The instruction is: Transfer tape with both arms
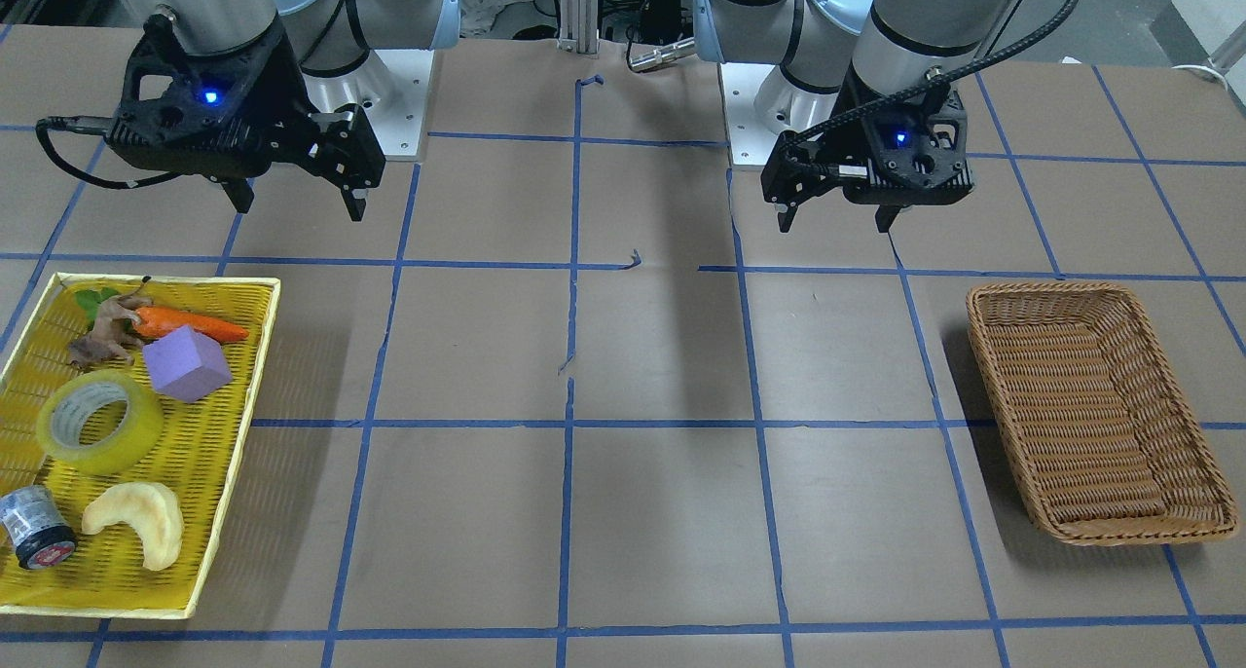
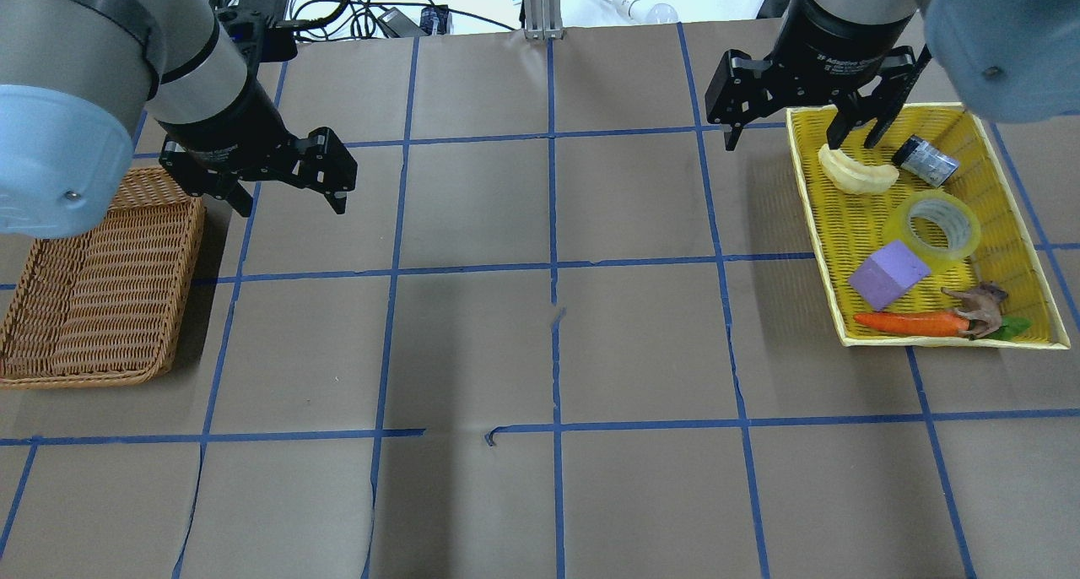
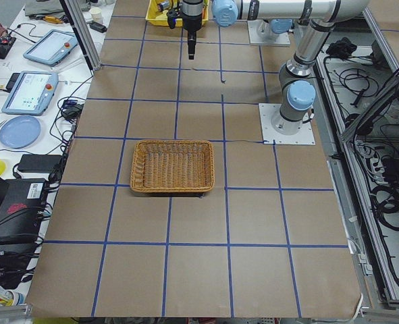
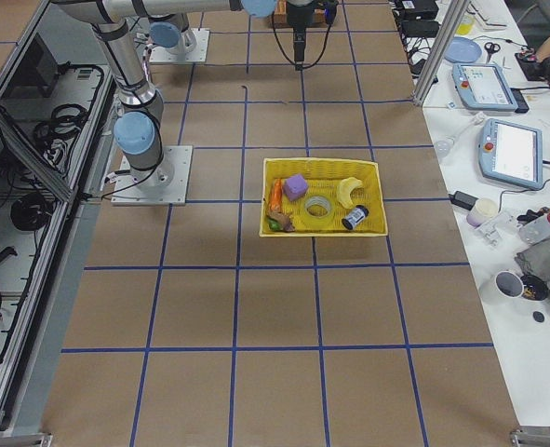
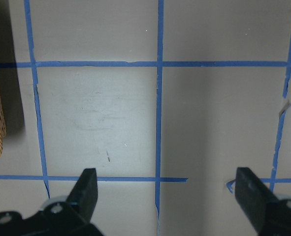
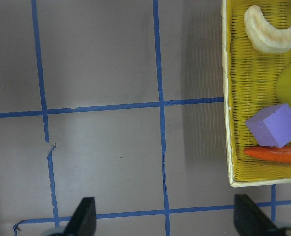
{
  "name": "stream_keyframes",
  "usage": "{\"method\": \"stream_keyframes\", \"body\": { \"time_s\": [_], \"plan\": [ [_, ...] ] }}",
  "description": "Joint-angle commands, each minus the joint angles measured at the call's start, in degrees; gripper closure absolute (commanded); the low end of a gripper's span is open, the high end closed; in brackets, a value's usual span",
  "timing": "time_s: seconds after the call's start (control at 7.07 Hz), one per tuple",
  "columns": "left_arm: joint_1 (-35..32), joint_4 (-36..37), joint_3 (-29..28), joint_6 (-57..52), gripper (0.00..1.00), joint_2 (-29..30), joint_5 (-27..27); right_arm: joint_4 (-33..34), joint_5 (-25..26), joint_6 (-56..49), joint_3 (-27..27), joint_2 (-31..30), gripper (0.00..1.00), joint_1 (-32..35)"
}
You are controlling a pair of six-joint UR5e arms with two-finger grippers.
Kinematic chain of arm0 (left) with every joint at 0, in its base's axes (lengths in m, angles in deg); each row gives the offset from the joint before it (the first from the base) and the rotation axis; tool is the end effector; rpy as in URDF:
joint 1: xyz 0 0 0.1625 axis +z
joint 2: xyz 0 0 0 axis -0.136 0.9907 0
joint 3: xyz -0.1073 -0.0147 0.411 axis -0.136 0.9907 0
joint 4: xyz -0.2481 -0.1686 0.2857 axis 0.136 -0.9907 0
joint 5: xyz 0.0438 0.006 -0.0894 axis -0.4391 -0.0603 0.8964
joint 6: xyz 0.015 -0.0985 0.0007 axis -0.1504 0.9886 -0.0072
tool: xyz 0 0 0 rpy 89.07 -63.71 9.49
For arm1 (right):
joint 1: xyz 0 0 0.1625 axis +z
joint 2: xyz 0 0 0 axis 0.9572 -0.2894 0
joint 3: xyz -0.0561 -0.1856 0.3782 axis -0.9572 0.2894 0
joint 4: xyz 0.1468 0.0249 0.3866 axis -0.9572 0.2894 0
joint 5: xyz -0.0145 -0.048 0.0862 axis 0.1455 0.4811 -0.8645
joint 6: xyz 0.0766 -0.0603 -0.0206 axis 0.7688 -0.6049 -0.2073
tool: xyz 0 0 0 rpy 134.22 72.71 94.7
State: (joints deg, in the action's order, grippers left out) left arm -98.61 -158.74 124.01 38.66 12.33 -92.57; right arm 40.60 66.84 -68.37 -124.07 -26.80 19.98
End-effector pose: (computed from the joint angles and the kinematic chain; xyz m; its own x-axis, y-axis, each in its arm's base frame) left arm -0.1370 -0.4736 0.4686 -0.9996 -0.0087 -0.0281 -0.0080 0.9997 -0.0222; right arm 0.1586 -0.4916 0.5104 -0.9983 0.0558 0.0147 0.0549 0.9969 -0.0570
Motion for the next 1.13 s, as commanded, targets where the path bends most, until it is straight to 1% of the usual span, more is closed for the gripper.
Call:
{"method": "stream_keyframes", "body": {
  "time_s": [0.0,0.71,0.99],
  "plan": [
    [0.0,-0.1,0.01,-0.11,0.0,-0.03,-0.11,-0.08,-0.05,-0.23,0.08,0.09,0.0,-0.17],
    [0.08,0.08,-0.08,-0.11,0.0,-0.11,-0.11,-0.17,-0.14,-0.58,0.08,0.09,0.0,-0.09],
    [0.08,0.16,-0.08,-0.11,0.0,-0.11,-0.11,0.09,0.13,-4.95,-0.09,0.27,0.0,-0.17]
  ]
}}
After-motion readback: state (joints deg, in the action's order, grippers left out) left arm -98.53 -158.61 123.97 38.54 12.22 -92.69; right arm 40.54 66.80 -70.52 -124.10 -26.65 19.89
